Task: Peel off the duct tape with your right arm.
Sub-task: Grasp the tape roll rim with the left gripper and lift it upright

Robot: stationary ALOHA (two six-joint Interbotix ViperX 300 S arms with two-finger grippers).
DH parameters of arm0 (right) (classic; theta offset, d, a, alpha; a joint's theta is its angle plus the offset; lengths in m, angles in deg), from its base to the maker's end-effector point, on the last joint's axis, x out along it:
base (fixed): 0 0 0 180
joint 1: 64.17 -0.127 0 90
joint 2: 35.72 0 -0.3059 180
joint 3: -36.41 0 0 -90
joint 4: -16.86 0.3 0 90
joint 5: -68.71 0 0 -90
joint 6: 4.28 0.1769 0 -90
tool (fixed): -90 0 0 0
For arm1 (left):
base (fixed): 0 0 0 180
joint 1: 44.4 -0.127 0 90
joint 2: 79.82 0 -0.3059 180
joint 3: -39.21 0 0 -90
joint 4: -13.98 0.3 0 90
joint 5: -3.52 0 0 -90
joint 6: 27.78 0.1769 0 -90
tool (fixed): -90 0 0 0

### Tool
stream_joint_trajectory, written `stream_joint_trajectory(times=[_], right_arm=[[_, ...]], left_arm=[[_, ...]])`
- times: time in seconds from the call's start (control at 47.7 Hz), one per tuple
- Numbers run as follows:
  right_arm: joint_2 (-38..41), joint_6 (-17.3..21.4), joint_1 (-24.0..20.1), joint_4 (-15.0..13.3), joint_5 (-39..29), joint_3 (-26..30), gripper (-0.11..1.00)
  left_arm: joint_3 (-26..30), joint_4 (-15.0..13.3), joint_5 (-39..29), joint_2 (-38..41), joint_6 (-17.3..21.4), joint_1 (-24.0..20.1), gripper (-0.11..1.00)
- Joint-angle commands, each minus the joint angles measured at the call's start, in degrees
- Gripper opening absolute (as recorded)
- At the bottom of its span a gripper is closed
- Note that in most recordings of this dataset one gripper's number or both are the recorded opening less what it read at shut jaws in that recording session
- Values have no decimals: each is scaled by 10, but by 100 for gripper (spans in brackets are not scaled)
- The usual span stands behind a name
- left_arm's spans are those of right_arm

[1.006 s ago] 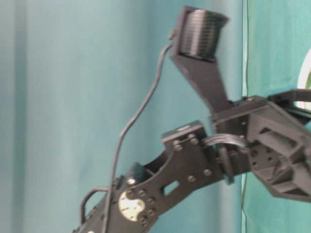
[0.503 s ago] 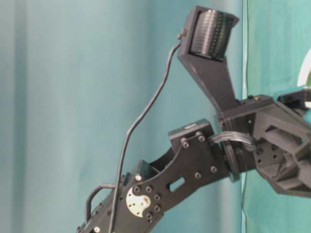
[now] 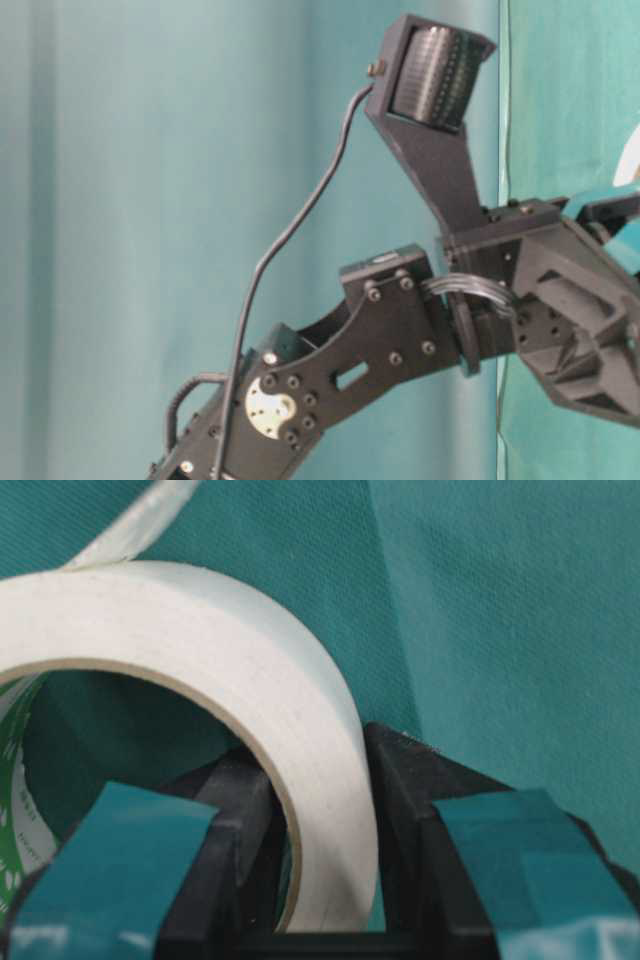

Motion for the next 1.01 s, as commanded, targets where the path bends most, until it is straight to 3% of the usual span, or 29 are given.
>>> stream_joint_trajectory(times=[0.0, 0.608, 0.985], right_arm=[[4, 1, 0, 0, 7, 8, 81], [20, 16, 0, 0, 4, 26, 81], [65, 25, -2, 0, 5, 48, 81]], left_arm=[[23, 1, -15, -43, 3, -1, 20], [34, 2, -127, -190, 3, -25, 20], [78, 2, -193, -209, 4, -39, 20]])
